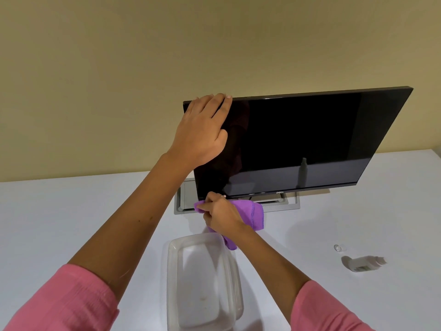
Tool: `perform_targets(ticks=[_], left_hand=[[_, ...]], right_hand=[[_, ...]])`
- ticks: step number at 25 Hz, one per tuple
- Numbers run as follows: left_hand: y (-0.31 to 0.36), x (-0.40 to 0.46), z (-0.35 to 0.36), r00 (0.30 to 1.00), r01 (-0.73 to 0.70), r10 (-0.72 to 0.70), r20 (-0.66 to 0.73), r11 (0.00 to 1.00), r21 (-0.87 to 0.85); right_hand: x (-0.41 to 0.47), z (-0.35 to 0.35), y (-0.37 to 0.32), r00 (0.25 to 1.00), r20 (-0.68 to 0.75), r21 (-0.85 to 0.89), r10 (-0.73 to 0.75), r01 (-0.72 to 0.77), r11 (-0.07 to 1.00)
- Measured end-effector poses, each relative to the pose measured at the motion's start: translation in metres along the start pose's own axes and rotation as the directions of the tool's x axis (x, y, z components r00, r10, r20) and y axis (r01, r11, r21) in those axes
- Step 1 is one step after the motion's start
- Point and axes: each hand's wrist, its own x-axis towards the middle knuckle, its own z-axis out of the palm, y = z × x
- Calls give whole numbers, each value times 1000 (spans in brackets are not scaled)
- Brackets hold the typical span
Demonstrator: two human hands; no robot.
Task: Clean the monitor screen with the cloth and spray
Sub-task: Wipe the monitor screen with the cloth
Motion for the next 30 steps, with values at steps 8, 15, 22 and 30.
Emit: perform_targets(ticks=[8, 15, 22, 30], left_hand=[[-33, -17, -3, 998, 57, -60, -20, 991, -125], [-36, -18, -3, 996, 70, -81, -32, 966, -247], [-42, -19, 1, 996, 77, -86, -10, 933, -353], [-47, -18, 3, 995, 91, -96, 7, 916, -390]], right_hand=[[-33, -47, 13, 603, -628, 566, 493, -81, 820], [-12, -125, 33, 130, -646, 762, 752, 71, 643], [43, -140, -12, 288, -784, 590, 550, 74, 804], [44, -51, -17, 842, -526, -88, -120, 87, 992]])
